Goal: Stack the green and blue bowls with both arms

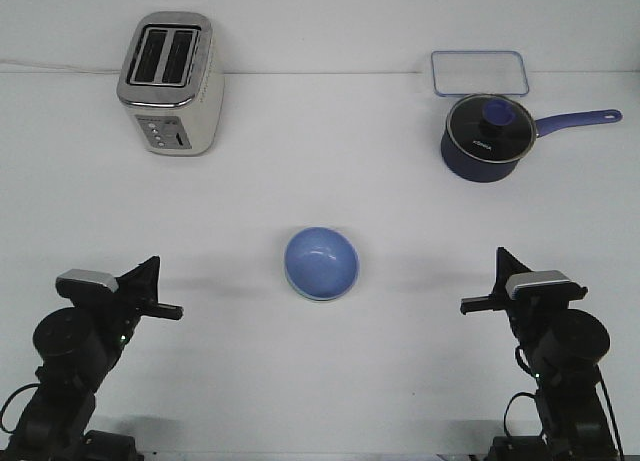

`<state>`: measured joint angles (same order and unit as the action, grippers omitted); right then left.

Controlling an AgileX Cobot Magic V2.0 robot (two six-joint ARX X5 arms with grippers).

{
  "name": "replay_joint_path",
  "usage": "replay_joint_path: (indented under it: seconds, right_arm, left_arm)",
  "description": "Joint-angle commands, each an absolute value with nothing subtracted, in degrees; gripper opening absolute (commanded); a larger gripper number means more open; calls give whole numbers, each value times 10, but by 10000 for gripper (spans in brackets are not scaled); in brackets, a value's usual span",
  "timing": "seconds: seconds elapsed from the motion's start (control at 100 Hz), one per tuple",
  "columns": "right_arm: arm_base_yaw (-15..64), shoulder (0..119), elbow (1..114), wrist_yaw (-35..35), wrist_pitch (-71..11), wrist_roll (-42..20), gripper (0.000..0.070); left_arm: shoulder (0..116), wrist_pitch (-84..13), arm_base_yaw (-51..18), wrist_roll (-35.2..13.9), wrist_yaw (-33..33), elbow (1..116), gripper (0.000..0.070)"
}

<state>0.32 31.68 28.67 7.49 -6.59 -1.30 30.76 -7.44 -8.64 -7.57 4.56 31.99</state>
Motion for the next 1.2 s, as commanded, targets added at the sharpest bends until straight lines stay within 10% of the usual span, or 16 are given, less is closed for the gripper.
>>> replay_joint_path:
  seconds: [0.0,0.7,1.19]
  right_arm:
    - [4,319,288,75,-60,-17,0]
    - [4,319,288,75,-60,-17,0]
    - [4,319,288,75,-60,-17,0]
  left_arm:
    - [295,-63,-86,-58,43,310,10]
    - [3,55,-35,-35,42,64,10]
    - [2,96,-33,-34,42,23,10]
